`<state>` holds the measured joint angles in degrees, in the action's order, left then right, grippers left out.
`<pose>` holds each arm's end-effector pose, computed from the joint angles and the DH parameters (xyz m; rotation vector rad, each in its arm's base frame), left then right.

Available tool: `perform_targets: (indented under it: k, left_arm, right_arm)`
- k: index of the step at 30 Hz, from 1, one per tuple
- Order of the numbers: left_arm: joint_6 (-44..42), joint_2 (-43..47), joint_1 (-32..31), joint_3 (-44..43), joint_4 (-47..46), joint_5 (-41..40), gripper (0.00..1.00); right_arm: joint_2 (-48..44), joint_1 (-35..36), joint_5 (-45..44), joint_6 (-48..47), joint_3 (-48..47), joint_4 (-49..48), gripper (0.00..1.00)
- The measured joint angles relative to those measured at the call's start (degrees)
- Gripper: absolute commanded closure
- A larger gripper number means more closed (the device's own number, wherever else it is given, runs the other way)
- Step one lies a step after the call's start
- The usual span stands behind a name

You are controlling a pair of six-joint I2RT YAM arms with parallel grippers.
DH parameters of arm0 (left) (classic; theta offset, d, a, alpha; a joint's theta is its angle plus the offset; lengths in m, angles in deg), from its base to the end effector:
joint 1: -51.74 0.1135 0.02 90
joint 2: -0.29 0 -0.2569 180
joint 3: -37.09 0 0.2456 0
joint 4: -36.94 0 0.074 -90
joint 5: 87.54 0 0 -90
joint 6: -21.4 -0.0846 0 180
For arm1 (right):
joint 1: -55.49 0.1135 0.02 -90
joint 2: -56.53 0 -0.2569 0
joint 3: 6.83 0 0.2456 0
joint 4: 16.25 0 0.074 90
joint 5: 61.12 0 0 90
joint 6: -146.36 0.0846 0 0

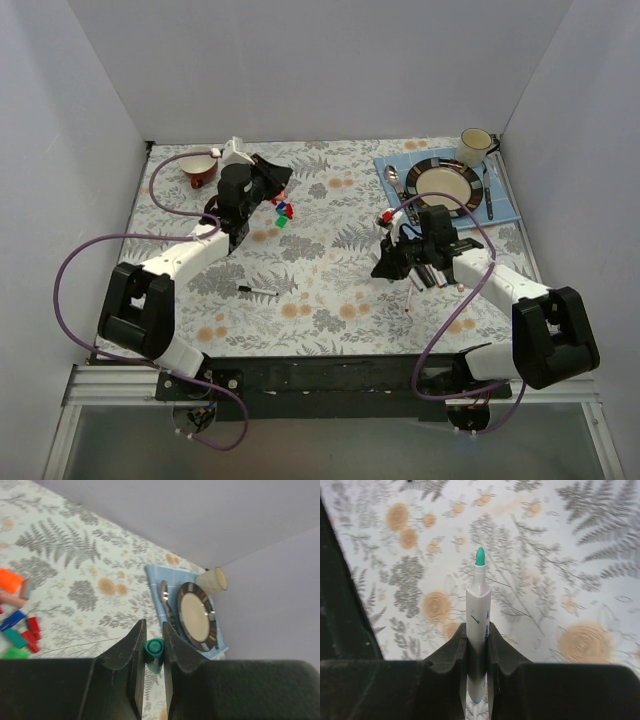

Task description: Open the pen caps

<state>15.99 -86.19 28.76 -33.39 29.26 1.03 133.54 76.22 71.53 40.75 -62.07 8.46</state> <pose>0.3665 -0.1531 0.2793 -1.0006 1.6378 -1.3242 0.2455 0.1542 0.1740 -1.0407 2.0401 0.9229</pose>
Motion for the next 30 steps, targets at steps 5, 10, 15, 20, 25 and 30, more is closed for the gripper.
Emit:
perform_targets:
  k: [5, 10, 15, 20, 25, 30]
  left_arm:
    - [0.42, -4.87, 3.43, -0.09, 7.56, -0.15, 1.00]
    - [-0.94, -12.96, 3.98, -1.07, 16.46, -1.88, 0.99]
    - [-1.97, -17.18, 4.17, -1.18, 21.22, -4.11, 0.87]
    - [-2.86, -18.14, 4.63, -3.43, 23.02, -5.68, 0.83]
    - [-3.58, -20.22, 5.01, -6.51, 22.91, -6.71, 0.72]
    - [-3.93, -21.09, 5.62, -6.51, 23.89, -6.97, 0.54]
  right_arm:
    - [-1.22, -2.03, -11.93, -1.01, -0.37, -0.02, 0.99]
    - [-1.53, -5.35, -19.67, -1.57, -0.92, 0.04, 0.99]
    - [-2.05, -8.35, -22.43, -1.84, -1.25, 0.15, 0.99]
    - [-1.88, -9.66, -24.28, -2.32, -1.62, 0.59, 0.99]
    - [-0.46, -9.99, -26.03, -2.64, -1.88, 1.57, 0.99]
    - [2.05, -10.99, -28.17, -2.86, -2.45, 2.71, 0.98]
